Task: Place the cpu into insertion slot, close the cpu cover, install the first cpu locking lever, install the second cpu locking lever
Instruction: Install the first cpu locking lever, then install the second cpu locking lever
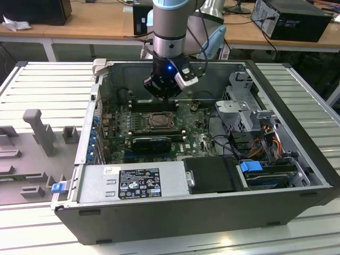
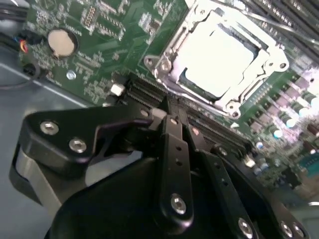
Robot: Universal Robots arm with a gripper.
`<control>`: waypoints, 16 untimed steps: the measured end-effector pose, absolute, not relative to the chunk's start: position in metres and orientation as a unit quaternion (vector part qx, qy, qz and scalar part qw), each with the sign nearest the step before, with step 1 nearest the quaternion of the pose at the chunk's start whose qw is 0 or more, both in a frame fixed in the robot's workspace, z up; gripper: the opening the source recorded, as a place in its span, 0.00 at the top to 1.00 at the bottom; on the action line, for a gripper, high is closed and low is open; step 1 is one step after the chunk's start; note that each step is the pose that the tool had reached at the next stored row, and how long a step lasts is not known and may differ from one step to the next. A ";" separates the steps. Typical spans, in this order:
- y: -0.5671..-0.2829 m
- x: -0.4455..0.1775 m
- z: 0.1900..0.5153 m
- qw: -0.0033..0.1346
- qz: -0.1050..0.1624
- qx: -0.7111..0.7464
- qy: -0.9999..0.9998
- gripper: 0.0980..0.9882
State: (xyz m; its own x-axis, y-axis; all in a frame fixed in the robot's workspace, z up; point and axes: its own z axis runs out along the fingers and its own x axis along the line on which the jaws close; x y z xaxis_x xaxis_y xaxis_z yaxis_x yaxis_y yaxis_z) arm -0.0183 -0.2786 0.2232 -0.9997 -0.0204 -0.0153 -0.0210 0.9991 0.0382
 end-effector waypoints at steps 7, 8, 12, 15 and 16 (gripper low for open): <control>-0.282 -0.018 0.223 0.007 0.019 -0.010 1.000 0.99; -0.283 -0.018 0.223 0.007 0.019 -0.010 1.000 0.99; -0.284 -0.018 0.223 0.007 0.019 -0.010 1.000 0.99; -0.288 -0.018 0.223 0.007 0.019 -0.010 1.000 0.99; -0.289 -0.018 0.223 0.007 0.019 -0.010 1.000 0.99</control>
